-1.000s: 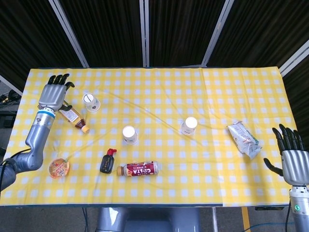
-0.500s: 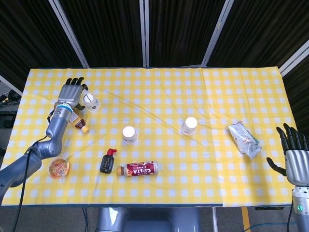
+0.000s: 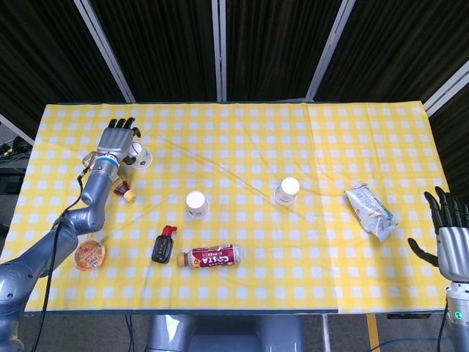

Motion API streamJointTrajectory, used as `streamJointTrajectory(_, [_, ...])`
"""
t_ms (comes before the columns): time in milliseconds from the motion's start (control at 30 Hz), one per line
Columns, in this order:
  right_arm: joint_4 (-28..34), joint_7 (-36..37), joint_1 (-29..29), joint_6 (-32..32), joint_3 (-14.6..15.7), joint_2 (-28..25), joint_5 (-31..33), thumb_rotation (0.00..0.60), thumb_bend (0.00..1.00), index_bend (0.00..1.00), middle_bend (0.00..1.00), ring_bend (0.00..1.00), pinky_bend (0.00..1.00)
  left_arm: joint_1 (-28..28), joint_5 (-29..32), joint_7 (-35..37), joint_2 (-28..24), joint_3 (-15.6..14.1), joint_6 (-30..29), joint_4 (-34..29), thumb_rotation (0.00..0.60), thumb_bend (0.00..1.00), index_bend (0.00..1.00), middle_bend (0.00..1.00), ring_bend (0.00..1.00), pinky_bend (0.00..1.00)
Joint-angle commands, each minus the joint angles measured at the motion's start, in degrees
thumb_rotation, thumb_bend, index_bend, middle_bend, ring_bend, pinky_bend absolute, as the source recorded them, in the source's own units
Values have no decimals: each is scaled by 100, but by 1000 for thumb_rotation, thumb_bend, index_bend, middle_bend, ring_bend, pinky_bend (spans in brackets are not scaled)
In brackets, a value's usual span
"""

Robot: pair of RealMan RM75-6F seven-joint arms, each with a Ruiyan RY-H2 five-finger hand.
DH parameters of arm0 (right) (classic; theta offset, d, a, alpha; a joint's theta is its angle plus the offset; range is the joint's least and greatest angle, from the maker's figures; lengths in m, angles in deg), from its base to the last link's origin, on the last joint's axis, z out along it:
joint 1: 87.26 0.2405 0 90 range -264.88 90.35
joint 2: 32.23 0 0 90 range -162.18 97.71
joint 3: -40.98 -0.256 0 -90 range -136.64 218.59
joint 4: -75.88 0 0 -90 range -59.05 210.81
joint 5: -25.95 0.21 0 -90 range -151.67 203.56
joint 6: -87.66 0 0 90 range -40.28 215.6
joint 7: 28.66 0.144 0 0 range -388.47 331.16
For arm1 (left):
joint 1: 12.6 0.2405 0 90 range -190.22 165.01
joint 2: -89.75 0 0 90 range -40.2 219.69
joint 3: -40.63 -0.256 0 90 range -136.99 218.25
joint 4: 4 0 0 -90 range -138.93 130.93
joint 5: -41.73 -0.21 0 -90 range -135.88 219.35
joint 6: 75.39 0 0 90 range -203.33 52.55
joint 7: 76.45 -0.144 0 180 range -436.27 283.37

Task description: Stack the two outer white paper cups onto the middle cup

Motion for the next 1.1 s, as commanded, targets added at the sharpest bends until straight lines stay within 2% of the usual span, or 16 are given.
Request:
streamJointTrajectory(33, [9,7,-3,6,-3,-8,1,600,102,53,0,0,0,-33,-22,37,34,-34,63,74,600,309,271,0,0,0])
streamJointTrajectory(433, [52,32,-28,58,-18,-36,1,600,101,56,0,0,0,-66,2,58,105,-148,169,240,600,312,412,0,0,0])
streamJointTrajectory(700, [93,49,-53,101,-27,-61,3,600,102,56,0,0,0,-25,-80,212,-66,-111,-33,-42,600,323,428,0,0,0])
streamJointTrajectory(800, [112,54,-57,116,-29,-70,-9,600,102,56,0,0,0,23,-270,396,-550,28,-405,-796,600,323,428,0,0,0])
streamJointTrajectory(867, [124,50,-59,129,-22,-72,-32,600,101,56,0,0,0,121,-404,469,-969,89,-691,-1559,600,323,428,0,0,0])
streamJointTrajectory(1100, [144,58,-60,143,-11,-77,-67,600,102,56,0,0,0,395,-805,376,-1988,84,-1471,-3688,600,323,421,0,0,0])
